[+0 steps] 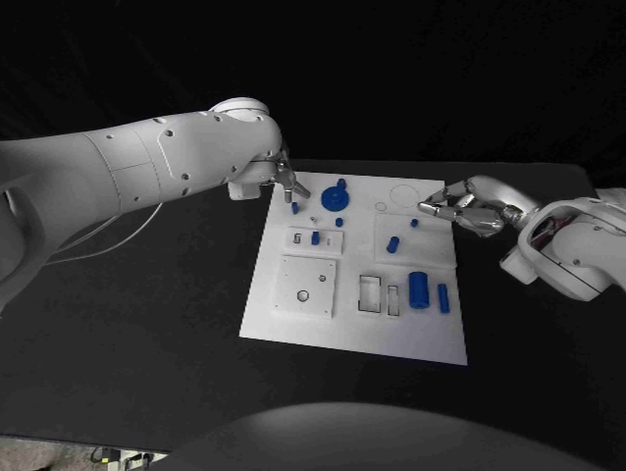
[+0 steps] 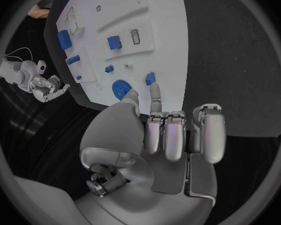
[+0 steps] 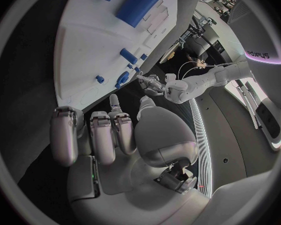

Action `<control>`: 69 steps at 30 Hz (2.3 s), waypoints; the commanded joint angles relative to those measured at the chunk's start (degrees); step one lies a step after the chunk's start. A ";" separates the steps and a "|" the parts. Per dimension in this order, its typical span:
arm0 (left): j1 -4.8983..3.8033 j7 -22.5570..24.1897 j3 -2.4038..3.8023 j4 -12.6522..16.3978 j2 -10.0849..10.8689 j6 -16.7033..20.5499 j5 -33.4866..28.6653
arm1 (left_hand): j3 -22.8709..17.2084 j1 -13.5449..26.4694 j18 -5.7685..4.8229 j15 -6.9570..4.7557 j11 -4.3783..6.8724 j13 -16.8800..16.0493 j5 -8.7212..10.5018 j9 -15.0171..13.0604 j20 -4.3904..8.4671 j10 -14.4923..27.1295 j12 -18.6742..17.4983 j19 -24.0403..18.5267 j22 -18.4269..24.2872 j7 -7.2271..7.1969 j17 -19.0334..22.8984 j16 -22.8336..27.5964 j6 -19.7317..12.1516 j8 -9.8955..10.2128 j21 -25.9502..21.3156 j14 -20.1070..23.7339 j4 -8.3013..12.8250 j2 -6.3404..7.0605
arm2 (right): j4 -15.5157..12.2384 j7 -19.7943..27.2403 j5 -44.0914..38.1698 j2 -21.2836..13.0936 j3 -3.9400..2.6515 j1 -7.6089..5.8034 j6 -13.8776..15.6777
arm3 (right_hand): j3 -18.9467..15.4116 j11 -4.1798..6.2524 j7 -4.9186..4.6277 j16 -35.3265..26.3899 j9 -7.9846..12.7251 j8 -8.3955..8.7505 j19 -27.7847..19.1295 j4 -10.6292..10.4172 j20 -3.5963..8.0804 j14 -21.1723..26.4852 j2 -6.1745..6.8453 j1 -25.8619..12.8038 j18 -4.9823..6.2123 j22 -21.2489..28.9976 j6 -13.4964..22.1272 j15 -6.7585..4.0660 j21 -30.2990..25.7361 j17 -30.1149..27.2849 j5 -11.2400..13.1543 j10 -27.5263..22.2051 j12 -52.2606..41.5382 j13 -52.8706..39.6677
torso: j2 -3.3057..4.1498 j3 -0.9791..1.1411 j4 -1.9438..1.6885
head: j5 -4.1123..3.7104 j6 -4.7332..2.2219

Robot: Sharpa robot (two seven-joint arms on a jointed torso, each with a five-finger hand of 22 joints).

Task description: Assemble the parts on the task board

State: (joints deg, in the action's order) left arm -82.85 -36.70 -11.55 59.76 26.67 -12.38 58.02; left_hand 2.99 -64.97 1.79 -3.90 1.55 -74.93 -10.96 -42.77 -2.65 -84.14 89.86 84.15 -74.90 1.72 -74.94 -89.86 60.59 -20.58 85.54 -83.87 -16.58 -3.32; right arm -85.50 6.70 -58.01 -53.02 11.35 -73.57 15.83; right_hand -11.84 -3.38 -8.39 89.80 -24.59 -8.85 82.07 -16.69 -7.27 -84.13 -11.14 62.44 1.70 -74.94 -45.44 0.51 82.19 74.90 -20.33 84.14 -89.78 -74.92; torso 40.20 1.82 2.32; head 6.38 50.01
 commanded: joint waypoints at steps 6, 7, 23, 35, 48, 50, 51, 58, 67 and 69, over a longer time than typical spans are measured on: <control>0.36 0.67 0.02 0.18 -0.30 -1.24 0.70 | -0.03 -0.83 -0.03 0.07 -0.15 -15.07 -0.34 0.12 0.04 -5.86 0.14 0.53 -10.80 0.33 -15.06 -0.14 0.07 0.41 -0.28 -6.13 0.35 0.01 | -0.17 0.29 -0.07 0.00 0.00 -0.01 -0.87 | -0.29 -0.31 0.15 0.20 0.09 0.24 -0.04 0.14 -0.04 -5.87 -0.37 0.09 0.80 -11.74 -0.07 0.34 0.07 15.10 -0.21 5.86 -0.22 -15.08 | 0.01 0.02 0.03 | -0.12 -0.01; 0.38 0.62 0.02 0.11 -0.28 -1.22 0.77 | -0.04 -0.87 -0.03 0.08 -0.15 -15.07 -0.36 0.12 0.03 -5.86 0.14 0.53 -10.80 0.33 -15.06 -0.14 0.07 0.42 -0.28 -6.13 0.36 0.00 | -0.18 0.29 -0.07 -0.02 0.00 -0.01 -0.87 | -0.29 -0.31 0.15 0.20 0.09 0.24 -0.04 0.14 -0.04 -5.87 -0.37 0.09 0.80 -11.74 -0.07 0.34 0.07 15.10 -0.21 5.86 -0.22 -15.08 | 0.01 0.02 0.03 | -0.12 -0.01; 0.47 0.51 -0.05 0.52 0.09 -0.66 1.31 | -0.12 -1.43 0.02 0.12 -0.19 -15.07 -0.54 -0.07 -0.04 -5.86 0.14 0.37 -10.71 0.33 -15.06 -0.14 0.33 0.35 -0.44 -6.13 0.47 0.06 | -0.16 0.37 -0.07 -0.07 0.00 -0.02 -0.87 | -0.31 -0.30 0.15 0.20 0.10 0.24 -0.07 0.17 -0.03 -5.87 -0.36 0.21 0.81 -11.72 -0.09 0.33 0.03 15.10 -0.29 5.86 -0.22 -15.08 | -0.04 0.00 -0.04 | 0.11 -0.05; 0.48 0.31 -0.10 0.65 0.57 -1.04 1.44 | -0.25 -2.44 0.07 0.14 -0.16 -15.07 -0.99 -1.04 -0.09 -5.86 0.14 0.23 -10.66 0.25 -15.06 -0.14 0.29 -0.14 -0.60 -6.13 0.67 0.24 | -0.02 0.33 -0.07 -0.28 0.00 -0.02 -1.03 | -0.31 -0.30 0.15 0.20 0.10 0.24 -0.07 0.17 -0.03 -5.87 -0.36 0.21 0.81 -11.72 -0.09 0.33 0.03 15.10 -0.29 5.86 -0.22 -15.08 | 0.02 0.02 0.01 | 0.42 -0.25; 0.55 0.44 -0.30 0.37 0.28 -1.40 1.74 | -0.37 -2.80 0.10 0.15 -0.17 -15.07 -1.65 -1.47 -0.11 -5.86 0.14 0.14 -10.62 0.28 -15.06 -0.14 -0.04 -0.20 -0.70 -6.13 0.58 0.13 | 0.02 0.43 -0.07 -0.06 0.00 -0.02 -1.00 | -0.34 -0.29 0.16 0.20 0.11 0.24 -0.05 0.17 -0.03 -5.87 -0.35 0.29 0.81 -11.73 -0.10 0.32 0.04 15.10 -0.35 5.86 -0.22 -15.08 | 0.03 0.01 0.03 | 0.45 -0.09; 0.60 0.52 -0.31 0.24 0.21 -1.38 1.60 | -0.40 -2.84 0.10 0.15 -0.18 -15.07 -1.74 -1.51 -0.11 -5.86 0.14 0.13 -10.62 0.28 -15.06 -0.14 -0.09 -0.19 -0.72 -6.13 0.56 0.10 | 0.02 0.42 -0.07 -0.06 0.00 -0.02 -1.00 | -0.34 -0.29 0.16 0.20 0.11 0.24 -0.05 0.17 -0.03 -5.87 -0.35 0.29 0.81 -11.73 -0.10 0.32 0.04 15.10 -0.35 5.86 -0.22 -15.08 | 0.03 -0.01 0.03 | 0.38 -0.07; 0.63 0.56 -0.31 0.18 0.18 -1.34 1.55 | -0.42 -2.87 0.11 0.15 -0.18 -15.07 -1.81 -1.55 -0.11 -5.86 0.14 0.12 -10.61 0.29 -15.06 -0.14 -0.13 -0.19 -0.73 -6.13 0.55 0.08 | 0.02 0.42 -0.07 -0.07 0.00 -0.02 -1.00 | -0.34 -0.29 0.16 0.20 0.11 0.24 -0.05 0.17 -0.03 -5.87 -0.35 0.29 0.81 -11.73 -0.10 0.32 0.04 15.10 -0.35 5.86 -0.22 -15.08 | 0.01 -0.01 0.02 | 0.36 -0.06; 0.81 0.75 -0.34 -0.12 0.01 -1.24 1.44 | -0.57 -3.23 0.13 0.18 -0.21 -15.07 -2.48 -1.81 -0.14 -5.86 0.14 0.04 -10.59 0.33 -15.06 -0.14 -0.52 -0.07 -0.82 -6.13 0.52 -0.02 | -0.01 0.40 -0.07 -0.10 0.00 -0.02 -1.01 | -0.35 -0.29 0.16 0.20 0.11 0.24 -0.07 0.18 -0.03 -5.87 -0.35 0.32 0.81 -11.72 -0.10 0.32 0.02 15.10 -0.36 5.86 -0.22 -15.08 | 0.05 0.01 0.04 | 0.29 -0.05; 1.08 1.46 -0.37 -0.47 -0.23 -0.87 1.39 | -1.13 -4.39 0.16 0.23 -0.25 -15.07 -5.16 -2.50 -0.19 -5.86 0.14 -0.06 -10.60 0.35 -15.06 -0.14 -1.02 0.13 -0.98 -6.13 0.57 -0.11 | -0.08 0.38 -0.07 -0.16 0.00 -0.02 -1.00 | -0.35 -0.29 0.16 0.20 0.11 0.24 -0.06 0.19 -0.02 -5.87 -0.36 0.36 0.81 -11.73 -0.10 0.32 0.02 15.10 -0.38 5.86 -0.22 -15.08 | 0.05 0.00 0.01 | 0.07 -0.01; 1.10 1.70 -0.37 -0.52 -0.28 -0.68 1.39 | -1.27 -4.68 0.17 0.23 -0.25 -15.07 -5.80 -2.65 -0.19 -5.86 0.14 -0.09 -10.60 0.33 -15.06 -0.14 -1.09 0.18 -1.02 -6.13 0.59 -0.08 | -0.09 0.37 -0.07 -0.18 0.00 -0.02 -1.00 | -0.35 -0.29 0.16 0.20 0.12 0.24 -0.05 0.19 -0.02 -5.87 -0.37 0.38 0.81 -11.73 -0.10 0.32 0.03 15.10 -0.39 5.86 -0.22 -15.08 | 0.04 0.01 0.01 | 0.08 -0.01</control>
State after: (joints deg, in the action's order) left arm -81.76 -36.08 -11.93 59.24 26.55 -12.83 59.40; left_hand 2.00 -69.12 1.80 -3.90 1.54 -74.93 -16.68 -45.38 -2.65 -84.14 89.86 84.14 -74.90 2.05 -74.91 -89.86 59.83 -20.58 84.86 -83.86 -15.94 -3.39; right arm -85.52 6.73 -58.01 -53.20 11.35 -73.59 15.62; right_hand -12.00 -3.38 -8.39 89.80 -24.55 -8.85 82.07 -16.52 -7.27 -84.13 -11.14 62.44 1.70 -74.90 -45.44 0.51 82.19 74.93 -20.53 84.14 -89.78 -74.92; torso 40.24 1.82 2.33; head 6.45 50.00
